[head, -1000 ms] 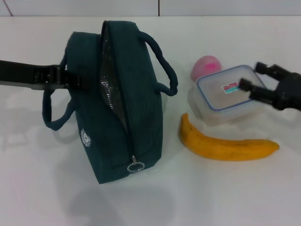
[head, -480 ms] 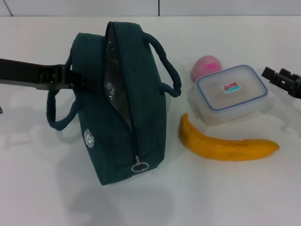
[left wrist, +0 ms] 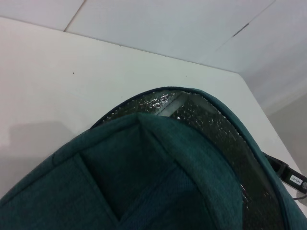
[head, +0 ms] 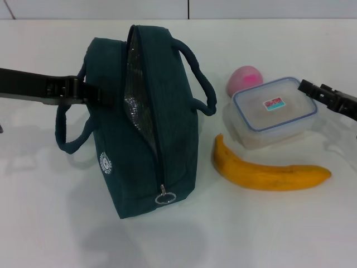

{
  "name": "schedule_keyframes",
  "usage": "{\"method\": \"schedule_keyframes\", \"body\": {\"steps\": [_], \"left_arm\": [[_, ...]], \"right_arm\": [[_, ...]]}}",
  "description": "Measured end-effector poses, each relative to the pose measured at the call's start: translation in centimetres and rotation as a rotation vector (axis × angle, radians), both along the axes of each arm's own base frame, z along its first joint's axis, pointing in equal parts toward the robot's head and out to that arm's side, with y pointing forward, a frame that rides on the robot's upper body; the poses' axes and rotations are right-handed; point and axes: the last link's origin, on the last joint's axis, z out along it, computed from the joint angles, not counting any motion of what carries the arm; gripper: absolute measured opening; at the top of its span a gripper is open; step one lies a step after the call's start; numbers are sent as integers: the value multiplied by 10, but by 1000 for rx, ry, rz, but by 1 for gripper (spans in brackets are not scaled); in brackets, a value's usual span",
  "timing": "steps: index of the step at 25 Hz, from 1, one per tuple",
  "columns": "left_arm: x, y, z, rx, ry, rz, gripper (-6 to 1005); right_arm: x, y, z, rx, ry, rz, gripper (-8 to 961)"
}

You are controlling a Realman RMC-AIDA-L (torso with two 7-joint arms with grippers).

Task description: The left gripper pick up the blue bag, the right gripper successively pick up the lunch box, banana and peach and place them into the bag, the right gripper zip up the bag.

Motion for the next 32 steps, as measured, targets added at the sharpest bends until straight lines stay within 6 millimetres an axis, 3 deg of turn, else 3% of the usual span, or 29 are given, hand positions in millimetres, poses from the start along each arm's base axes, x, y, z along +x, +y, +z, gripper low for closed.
{"method": "schedule_keyframes", "body": {"steps": [24, 32], "left_arm": [[4, 9, -2, -10, 12, -37, 65], [5, 11, -2, -15, 13, -39, 66]], "right_arm": [[-10, -4, -15, -72, 121, -41, 839], [-17, -8, -11, -93, 223, -33, 839]]}}
